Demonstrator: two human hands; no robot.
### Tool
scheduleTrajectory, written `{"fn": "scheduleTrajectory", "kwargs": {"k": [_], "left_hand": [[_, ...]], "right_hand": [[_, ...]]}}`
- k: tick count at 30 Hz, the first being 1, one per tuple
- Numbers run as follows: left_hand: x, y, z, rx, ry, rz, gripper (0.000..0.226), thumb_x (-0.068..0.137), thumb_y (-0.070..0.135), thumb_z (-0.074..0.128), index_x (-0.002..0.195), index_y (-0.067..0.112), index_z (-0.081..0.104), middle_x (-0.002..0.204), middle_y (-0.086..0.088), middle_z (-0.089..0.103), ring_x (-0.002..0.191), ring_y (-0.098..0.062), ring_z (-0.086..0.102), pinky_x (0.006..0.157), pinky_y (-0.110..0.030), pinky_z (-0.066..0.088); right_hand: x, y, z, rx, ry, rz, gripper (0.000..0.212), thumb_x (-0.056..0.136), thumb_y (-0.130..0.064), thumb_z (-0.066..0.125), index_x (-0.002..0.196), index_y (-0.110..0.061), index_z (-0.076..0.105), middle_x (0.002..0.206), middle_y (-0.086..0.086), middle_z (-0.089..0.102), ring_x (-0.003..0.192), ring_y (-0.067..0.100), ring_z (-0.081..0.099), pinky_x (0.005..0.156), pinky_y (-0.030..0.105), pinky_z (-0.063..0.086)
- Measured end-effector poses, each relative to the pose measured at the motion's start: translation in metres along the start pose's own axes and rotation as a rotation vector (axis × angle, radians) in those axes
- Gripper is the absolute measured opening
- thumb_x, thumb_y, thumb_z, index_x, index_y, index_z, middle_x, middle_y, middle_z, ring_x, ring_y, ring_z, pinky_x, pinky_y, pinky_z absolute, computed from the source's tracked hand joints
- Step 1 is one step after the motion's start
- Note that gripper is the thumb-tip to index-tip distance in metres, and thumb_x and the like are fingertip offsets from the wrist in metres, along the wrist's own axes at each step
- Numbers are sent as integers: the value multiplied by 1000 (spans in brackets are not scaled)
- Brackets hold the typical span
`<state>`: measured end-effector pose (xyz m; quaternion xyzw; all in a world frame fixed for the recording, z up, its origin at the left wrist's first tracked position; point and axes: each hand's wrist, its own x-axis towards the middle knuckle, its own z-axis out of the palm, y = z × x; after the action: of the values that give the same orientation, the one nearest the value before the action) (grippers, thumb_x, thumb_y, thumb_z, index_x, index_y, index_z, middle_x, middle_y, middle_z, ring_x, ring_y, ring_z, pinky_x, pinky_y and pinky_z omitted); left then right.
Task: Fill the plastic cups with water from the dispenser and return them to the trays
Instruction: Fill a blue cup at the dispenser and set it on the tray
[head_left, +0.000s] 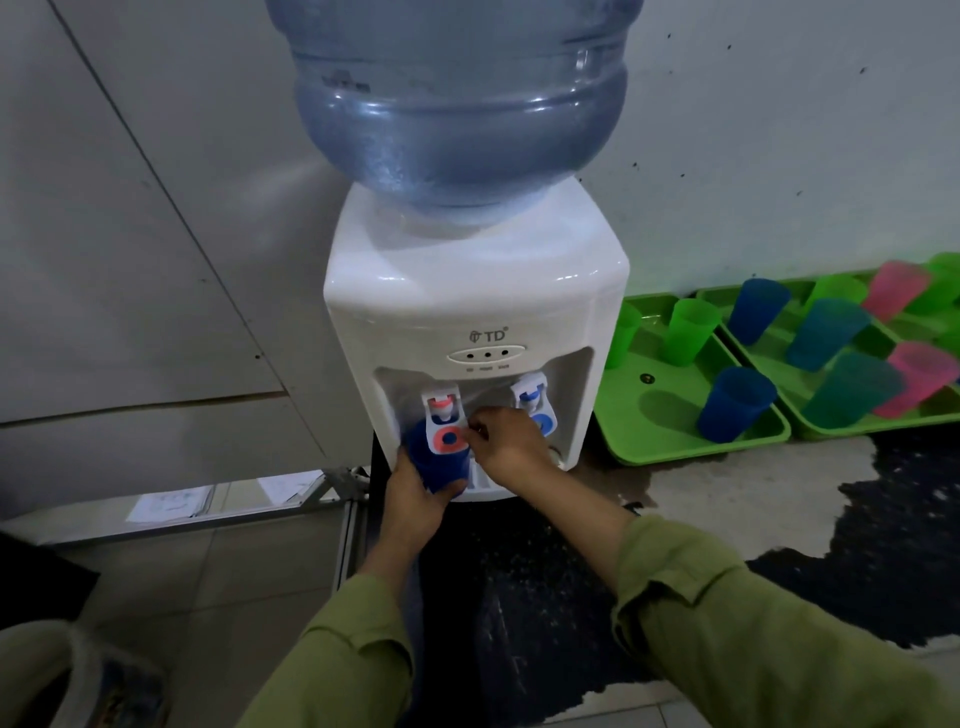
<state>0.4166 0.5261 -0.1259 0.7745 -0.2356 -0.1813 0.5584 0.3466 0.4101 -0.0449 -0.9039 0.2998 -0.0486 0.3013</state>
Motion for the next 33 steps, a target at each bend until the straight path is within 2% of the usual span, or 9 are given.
{"fn": "scheduleTrajectory", "kwargs": {"k": [5,8,11,17,23,25,28,31,33], "left_hand": [[2,-6,0,21,8,11,79,68,3,79,135,10,37,127,-6,55,115,-19,53,100,-35,44],[3,-7,0,11,11,4,82,67,2,80,136,11,36,124,-6,58,112,-20,56,96,-35,47],[3,-8,0,-10,15,4,82,67,1,80,137,10,37,121,-5,58,111,-22,57,95,-37,48],[0,-5,1,22,31,40,80,67,1,79,134,5,37,116,-1,55,108,-15,53,86,-21,41],[-1,0,0,76,23,24,84,68,6,80,137,7,33,120,-7,58,104,-16,53,85,-23,39],[-1,-1,0,80,28,21,85,67,7,81,137,6,33,124,-12,59,110,-23,55,90,-29,43],[-1,-1,-1,52,30,2,89,65,7,83,137,6,32,126,-16,57,115,-30,55,99,-44,45],[-1,-1,-2,83,22,17,89,65,12,84,137,7,32,126,-15,57,116,-29,54,99,-44,45],[-1,-1,-3,90,17,21,89,66,11,83,138,5,31,127,-16,57,116,-30,54,98,-41,45]], "right_hand": [[-7,-4,-8,20,-79,-30,22,90,-22,50,76,-7,57,90,13,63,81,26,56,63,29,39],[-13,-8,-14,77,-112,-32,23,86,-17,53,76,2,60,87,18,64,74,24,54,56,27,36],[-19,-12,-23,151,-139,-29,25,85,-18,54,69,1,59,77,18,61,67,21,52,57,27,37],[-36,-26,-36,481,-137,96,29,87,-21,54,60,-12,50,56,4,49,48,17,46,47,24,39],[-40,-32,-51,643,-85,123,26,91,-24,51,76,-7,64,57,1,55,41,11,45,43,21,40],[-41,-27,-48,559,-3,96,30,92,-29,51,83,-4,65,62,0,59,46,12,51,49,24,46],[-46,-13,-46,375,362,-13,19,90,-27,55,82,-11,59,73,-2,59,65,13,54,62,25,42],[-53,-4,-52,276,712,-233,12,83,-18,63,85,-11,53,84,1,52,73,10,46,66,23,36],[-52,-3,-61,190,863,-360,17,81,-17,65,91,-6,55,93,7,51,88,15,44,79,24,36]]}}
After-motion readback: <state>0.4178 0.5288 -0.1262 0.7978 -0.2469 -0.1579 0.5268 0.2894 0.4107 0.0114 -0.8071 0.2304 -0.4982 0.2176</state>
